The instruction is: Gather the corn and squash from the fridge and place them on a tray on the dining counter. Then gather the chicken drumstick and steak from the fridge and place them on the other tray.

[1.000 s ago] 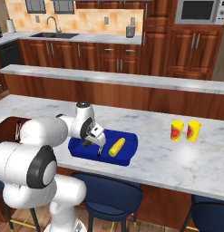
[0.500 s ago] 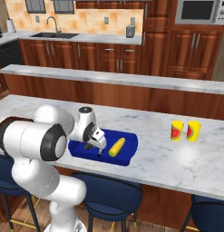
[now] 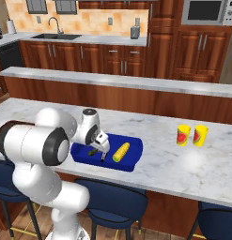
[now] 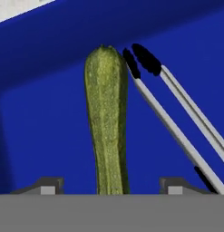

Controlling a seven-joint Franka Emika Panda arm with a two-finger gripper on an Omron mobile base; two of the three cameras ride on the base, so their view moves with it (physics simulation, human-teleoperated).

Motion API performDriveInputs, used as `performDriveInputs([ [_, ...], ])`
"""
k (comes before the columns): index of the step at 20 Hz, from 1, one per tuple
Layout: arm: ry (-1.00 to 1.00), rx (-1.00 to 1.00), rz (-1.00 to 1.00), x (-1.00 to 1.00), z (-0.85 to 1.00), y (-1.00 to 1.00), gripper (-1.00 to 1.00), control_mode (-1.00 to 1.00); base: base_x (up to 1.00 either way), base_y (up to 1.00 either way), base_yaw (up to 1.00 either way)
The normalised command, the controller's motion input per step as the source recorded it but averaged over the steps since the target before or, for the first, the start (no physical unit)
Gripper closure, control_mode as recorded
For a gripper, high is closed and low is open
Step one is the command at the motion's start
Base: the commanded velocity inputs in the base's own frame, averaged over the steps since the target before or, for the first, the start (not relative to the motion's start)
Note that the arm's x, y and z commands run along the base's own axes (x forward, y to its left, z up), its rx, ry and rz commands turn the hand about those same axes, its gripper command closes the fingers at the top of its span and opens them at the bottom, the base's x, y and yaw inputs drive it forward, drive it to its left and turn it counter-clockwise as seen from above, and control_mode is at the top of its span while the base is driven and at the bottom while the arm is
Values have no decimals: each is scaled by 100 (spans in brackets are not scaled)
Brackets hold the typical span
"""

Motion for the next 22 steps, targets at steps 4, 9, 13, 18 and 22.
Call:
performDriveInputs([
  [4, -2, 1, -1, -43, 55, 1, -100, -100, 0, 0, 0],
  [9, -5, 0, 0, -60, 72, 1, -100, -100, 0, 0, 0],
  [13, -12, -1, 0, -72, 78, 3, -100, -100, 0, 0, 0],
  [18, -9, -2, 7, -78, 66, 18, -100, -100, 0, 0, 0],
  [22, -2, -3, 9, -78, 64, 16, -100, -100, 0, 0, 0],
])
